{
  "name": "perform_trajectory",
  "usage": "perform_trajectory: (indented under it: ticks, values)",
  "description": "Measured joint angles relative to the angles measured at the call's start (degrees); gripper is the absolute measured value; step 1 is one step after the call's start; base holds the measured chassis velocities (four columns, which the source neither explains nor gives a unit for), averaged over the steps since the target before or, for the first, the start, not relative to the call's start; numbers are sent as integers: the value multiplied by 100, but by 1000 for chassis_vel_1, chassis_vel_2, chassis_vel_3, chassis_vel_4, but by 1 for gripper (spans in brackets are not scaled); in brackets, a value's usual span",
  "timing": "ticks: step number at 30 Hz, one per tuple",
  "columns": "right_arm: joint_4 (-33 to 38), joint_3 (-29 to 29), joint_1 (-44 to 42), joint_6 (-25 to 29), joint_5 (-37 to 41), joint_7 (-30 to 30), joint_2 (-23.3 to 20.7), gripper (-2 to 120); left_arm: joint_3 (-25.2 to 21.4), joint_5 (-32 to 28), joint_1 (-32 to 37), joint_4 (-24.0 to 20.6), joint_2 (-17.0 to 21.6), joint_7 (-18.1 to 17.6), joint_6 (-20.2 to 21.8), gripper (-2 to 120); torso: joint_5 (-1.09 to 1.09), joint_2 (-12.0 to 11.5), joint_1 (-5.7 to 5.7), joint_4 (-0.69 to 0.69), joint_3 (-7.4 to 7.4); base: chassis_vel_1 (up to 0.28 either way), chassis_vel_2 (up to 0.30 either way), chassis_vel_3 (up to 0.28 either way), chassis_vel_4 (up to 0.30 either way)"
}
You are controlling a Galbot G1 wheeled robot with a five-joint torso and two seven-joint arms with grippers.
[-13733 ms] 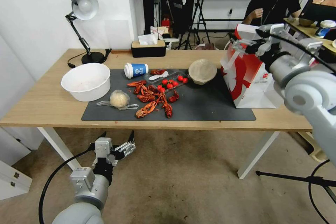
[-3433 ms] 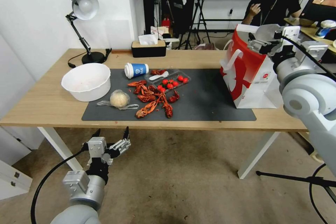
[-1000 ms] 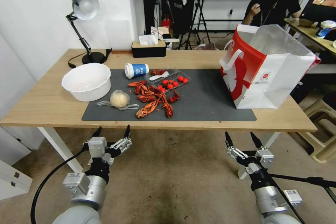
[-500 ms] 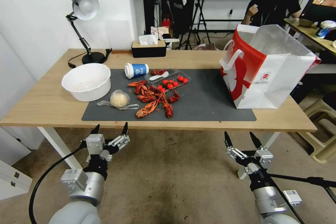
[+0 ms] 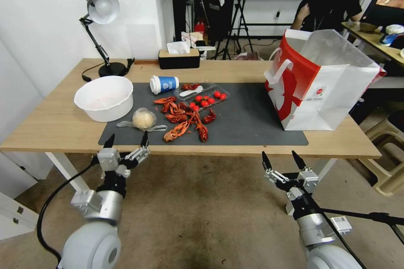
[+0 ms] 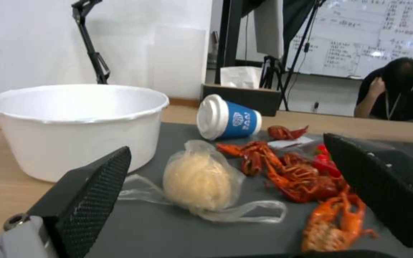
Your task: Pick up the trash from the table and place it into the takeout bag.
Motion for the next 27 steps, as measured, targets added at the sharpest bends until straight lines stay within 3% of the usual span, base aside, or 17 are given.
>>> perform_trajectory:
  ticks: [8,13,14,17,27]
  values:
    - [-44,-43,47,-33,3,6,-31,100,238,-205,-866,716,655,-354,202,100,0,0,0,1,0,0,0,0,0]
    - [-60,-41,63,-39,7,13,-45,100,293,-279,-993,804,752,-351,304,100,0,0,0,1,0,0,0,0,0]
    - [-89,-41,108,-51,15,23,-68,100,350,-391,-1115,847,809,-329,589,100,0,0,0,1,0,0,0,0,0]
    - [-111,-38,109,-54,17,27,-80,100,515,-439,-1372,1018,832,-324,818,100,0,0,0,1,0,0,0,0,0]
    - [-118,25,41,-50,7,36,-64,100,883,-554,-2068,1571,880,-400,967,100,1,0,0,1,0,0,0,0,0]
